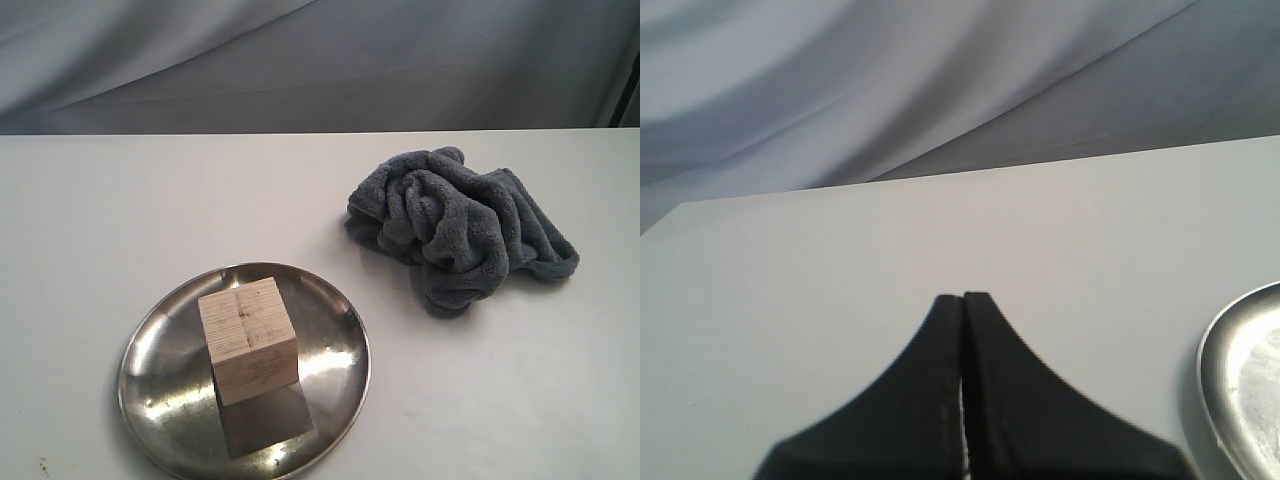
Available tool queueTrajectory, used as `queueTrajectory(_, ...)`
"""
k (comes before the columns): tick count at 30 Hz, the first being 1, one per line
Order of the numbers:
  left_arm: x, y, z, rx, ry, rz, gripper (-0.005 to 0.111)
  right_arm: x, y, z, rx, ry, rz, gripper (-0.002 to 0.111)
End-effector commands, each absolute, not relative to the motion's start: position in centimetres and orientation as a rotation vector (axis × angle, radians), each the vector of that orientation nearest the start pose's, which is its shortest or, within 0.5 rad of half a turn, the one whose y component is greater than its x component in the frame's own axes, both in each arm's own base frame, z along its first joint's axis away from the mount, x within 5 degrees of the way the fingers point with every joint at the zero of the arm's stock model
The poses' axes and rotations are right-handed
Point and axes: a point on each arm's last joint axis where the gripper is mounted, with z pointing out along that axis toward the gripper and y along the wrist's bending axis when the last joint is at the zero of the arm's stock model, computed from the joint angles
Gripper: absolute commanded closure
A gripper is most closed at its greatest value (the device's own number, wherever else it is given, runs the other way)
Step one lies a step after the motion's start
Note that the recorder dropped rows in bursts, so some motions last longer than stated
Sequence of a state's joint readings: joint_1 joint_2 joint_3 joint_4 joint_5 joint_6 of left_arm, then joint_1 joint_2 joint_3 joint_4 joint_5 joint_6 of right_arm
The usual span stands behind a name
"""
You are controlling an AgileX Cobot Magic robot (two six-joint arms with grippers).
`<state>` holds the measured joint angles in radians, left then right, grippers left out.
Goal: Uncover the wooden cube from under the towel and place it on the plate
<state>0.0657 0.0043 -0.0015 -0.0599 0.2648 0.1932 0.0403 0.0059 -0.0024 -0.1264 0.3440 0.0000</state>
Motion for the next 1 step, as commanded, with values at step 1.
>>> queueTrajectory(1,5.5,0.2,18.92,0.068,1.749,0.126,0.107,5.36,-0.24,18.26,-0.111,1.821,-0.106,0.108)
